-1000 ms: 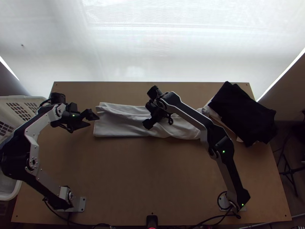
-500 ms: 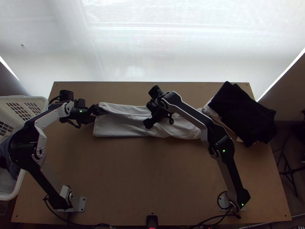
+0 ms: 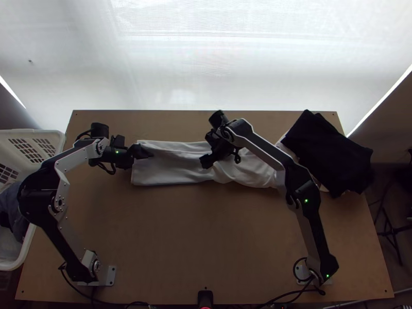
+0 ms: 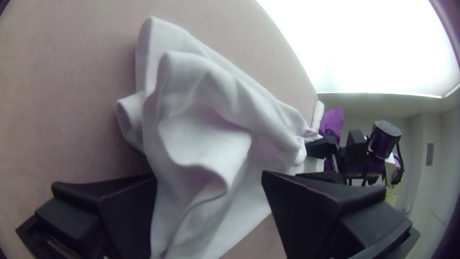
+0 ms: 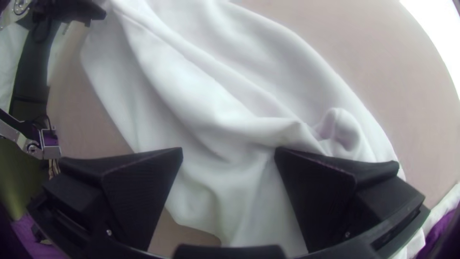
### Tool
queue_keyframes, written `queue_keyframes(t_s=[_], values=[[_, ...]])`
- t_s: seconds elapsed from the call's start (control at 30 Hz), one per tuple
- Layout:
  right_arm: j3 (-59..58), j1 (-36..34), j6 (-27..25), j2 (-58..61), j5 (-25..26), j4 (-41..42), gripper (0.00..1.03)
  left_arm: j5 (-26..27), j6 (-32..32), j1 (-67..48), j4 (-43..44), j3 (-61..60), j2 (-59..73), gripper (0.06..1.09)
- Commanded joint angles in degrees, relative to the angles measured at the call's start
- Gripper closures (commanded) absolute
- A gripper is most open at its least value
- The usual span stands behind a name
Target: Fold the t-shirt
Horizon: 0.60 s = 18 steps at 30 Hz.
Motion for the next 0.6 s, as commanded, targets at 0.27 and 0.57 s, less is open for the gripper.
queue_keyframes(t_s=[0.27, 0.57], values=[[-3.7, -3.5, 0.5, -7.0, -1.7, -1.0, 0.12, -3.3, -7.7, 2.9, 9.1, -4.8, -3.9, 1.05], [-8.1, -6.1, 0.5, -11.7, -1.9, -0.8, 0.12, -3.3, 5.0, 18.2, -1.7, -5.6, -8.3, 1.05]])
